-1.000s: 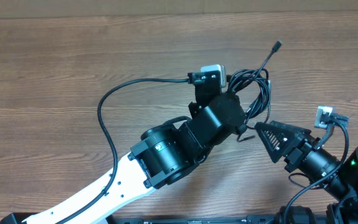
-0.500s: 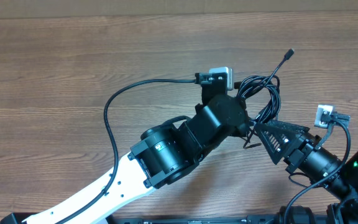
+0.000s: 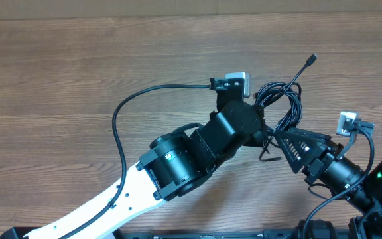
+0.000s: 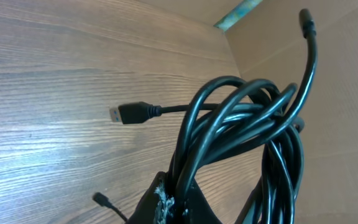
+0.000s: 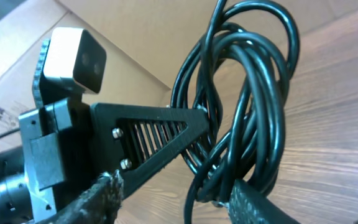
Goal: Untangle cables
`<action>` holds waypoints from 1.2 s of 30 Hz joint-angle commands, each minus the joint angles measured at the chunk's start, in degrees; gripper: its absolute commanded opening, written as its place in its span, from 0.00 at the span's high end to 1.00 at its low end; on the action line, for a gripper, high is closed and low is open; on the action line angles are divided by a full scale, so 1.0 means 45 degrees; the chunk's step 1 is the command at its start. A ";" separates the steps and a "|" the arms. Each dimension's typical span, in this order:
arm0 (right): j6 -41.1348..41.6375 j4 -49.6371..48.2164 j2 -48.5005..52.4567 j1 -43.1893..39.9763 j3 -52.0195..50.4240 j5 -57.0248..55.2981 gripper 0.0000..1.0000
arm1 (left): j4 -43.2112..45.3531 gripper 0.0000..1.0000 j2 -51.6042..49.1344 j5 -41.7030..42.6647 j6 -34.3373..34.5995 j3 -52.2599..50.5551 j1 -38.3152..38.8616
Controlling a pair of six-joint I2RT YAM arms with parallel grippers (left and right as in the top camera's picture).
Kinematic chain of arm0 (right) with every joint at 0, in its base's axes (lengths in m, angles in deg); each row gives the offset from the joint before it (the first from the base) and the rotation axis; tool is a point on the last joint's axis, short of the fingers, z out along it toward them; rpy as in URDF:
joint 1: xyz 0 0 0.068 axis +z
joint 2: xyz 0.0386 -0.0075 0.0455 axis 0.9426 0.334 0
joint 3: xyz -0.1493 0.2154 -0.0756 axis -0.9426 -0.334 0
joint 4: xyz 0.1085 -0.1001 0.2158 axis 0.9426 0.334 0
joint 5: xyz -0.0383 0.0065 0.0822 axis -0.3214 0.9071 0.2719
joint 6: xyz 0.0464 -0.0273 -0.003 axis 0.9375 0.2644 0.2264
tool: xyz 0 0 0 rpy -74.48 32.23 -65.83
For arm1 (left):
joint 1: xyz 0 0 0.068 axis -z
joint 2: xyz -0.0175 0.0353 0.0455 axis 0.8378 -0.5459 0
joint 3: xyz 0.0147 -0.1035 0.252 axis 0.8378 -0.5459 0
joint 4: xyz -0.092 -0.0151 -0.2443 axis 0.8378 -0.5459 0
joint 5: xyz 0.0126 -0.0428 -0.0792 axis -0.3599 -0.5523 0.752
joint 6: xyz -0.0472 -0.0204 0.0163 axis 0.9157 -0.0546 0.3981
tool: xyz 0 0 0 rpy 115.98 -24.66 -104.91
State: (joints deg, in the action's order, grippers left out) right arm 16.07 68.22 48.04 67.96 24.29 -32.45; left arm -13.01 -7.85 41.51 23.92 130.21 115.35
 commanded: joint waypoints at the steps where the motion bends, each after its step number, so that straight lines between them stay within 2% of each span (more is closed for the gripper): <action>1: -0.0733 -0.0092 -0.0029 0.0058 0.0136 -0.0092 0.48 | 0.0223 0.96 0.0083 0.0937 -0.0257 0.0359 0.0019; 4: -0.0738 -0.0092 -0.0029 0.0058 0.0136 -0.0301 0.47 | 0.0287 0.96 0.0083 0.1141 -0.0301 0.0359 0.0019; 5: -0.0738 -0.0087 -0.0029 0.0058 0.0136 -0.0384 0.50 | 0.0287 0.96 0.0083 0.1146 -0.0398 0.0359 0.0019; 9: -0.0738 -0.0083 -0.0029 0.0058 0.0136 -0.0612 0.71 | 0.0277 0.96 0.0083 0.1088 -0.0554 0.0359 0.0019; 17: -0.0738 0.0204 -0.0029 0.0058 0.0136 -0.0617 0.94 | 0.0277 0.96 0.0083 0.0389 -0.0544 0.0359 0.0019; 27: -0.0738 0.0243 -0.0029 0.0058 0.0136 -0.0656 0.96 | 0.0282 0.96 0.0083 0.0355 -0.0918 0.0359 0.0015; 36: -0.1083 0.1336 -0.0029 0.0058 0.0136 -0.0602 0.96 | 0.0330 0.96 0.0083 -0.3041 -0.0476 0.0359 0.0005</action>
State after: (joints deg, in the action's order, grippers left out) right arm 12.88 72.85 48.04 67.94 24.29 -35.29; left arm -12.33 -7.85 36.77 21.14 130.21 115.61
